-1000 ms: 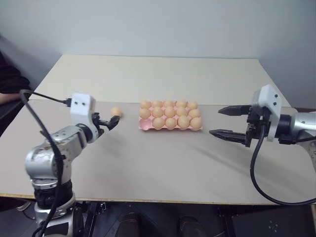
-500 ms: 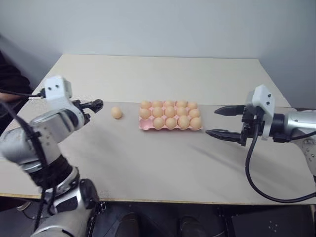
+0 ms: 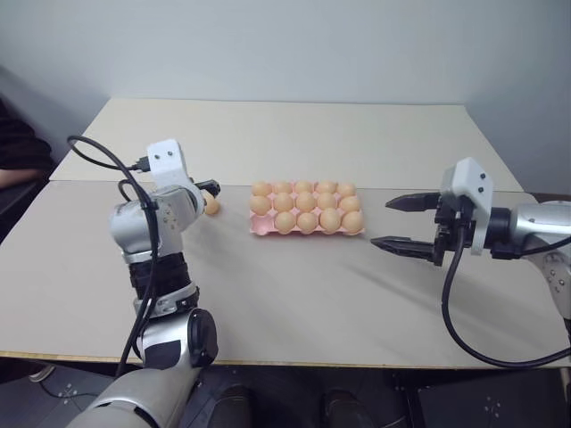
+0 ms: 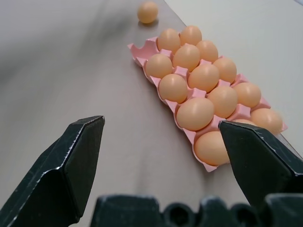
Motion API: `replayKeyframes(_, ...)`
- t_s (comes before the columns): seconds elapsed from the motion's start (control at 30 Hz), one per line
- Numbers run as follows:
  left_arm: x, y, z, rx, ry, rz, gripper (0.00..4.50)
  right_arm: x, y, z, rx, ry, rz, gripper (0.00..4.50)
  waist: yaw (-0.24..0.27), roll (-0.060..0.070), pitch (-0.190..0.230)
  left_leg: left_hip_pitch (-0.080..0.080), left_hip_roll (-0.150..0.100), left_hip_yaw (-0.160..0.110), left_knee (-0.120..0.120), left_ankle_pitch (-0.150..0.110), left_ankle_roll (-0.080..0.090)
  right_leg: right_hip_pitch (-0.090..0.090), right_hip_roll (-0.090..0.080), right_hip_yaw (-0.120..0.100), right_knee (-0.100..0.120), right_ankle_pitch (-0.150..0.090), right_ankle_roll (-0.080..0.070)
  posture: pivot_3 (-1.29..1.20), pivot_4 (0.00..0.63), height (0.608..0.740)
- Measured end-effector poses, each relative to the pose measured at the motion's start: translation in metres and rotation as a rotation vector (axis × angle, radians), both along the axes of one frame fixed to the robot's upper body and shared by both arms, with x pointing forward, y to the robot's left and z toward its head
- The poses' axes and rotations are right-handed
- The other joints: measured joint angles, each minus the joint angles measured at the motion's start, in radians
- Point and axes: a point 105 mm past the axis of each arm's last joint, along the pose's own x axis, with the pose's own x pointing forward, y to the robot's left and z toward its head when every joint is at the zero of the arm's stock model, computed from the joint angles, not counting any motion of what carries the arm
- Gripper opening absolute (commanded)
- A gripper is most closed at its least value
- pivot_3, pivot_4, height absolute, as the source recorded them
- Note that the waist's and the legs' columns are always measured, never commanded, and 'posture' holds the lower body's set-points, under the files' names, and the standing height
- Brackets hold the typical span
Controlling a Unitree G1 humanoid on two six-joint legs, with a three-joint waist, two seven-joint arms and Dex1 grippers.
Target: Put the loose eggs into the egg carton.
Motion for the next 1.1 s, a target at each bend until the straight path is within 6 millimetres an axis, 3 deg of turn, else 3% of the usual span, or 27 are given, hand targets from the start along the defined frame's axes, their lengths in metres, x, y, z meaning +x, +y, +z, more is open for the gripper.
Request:
replayKeyframes(0.13, 0.015, -0.004, -0.015, 0.001, 0.022, -0.028, 4.42, 0.000, 0.000, 0.000, -0.001, -0.002, 0.001, 4.50, 0.001, 0.000, 0.000, -0.001, 0.000, 0.000, 0.000, 0.000, -0.001, 0.000, 0.000, -0.001, 0.000, 0.000, 0.000, 0.00, 0.150, 0.740)
replayKeyframes(0.33, 0.034, -0.020, 0.005, 0.012, -0.047, -0.090, 4.42, 0.000, 0.001, 0.001, -0.001, -0.004, 0.003, 4.50, 0.004, 0.000, 0.000, -0.002, 0.000, -0.001, 0.000, 0.000, -0.001, 0.000, 0.000, -0.002, 0.000, 0.000, 0.000, 0.00, 0.150, 0.740)
replayKeyframes(0.43, 0.041, -0.023, 0.004, 0.007, -0.042, -0.092, 4.42, 0.000, 0.001, 0.001, -0.001, -0.004, 0.003, 4.50, 0.002, 0.000, 0.000, -0.001, 0.000, 0.000, 0.000, 0.000, -0.001, 0.000, 0.000, -0.002, 0.000, 0.000, 0.000, 0.00, 0.150, 0.740)
replayKeyframes(0.7, 0.046, -0.026, -0.022, 0.007, 0.024, -0.081, 4.42, 0.000, 0.001, 0.001, -0.001, -0.007, -0.002, 4.50, 0.001, 0.000, 0.000, -0.002, 0.000, 0.000, 0.000, 0.001, -0.001, 0.000, 0.000, -0.002, 0.000, 0.000, 0.000, 0.00, 0.150, 0.740)
replayKeyframes(1.1, 0.047, -0.025, -0.028, 0.021, 0.035, -0.063, 4.42, -0.001, 0.002, 0.000, -0.005, -0.008, 0.000, 4.50, 0.001, 0.000, 0.000, -0.002, 0.000, -0.001, 0.000, 0.001, -0.001, 0.000, 0.000, -0.002, 0.001, 0.000, 0.000, 0.00, 0.150, 0.740)
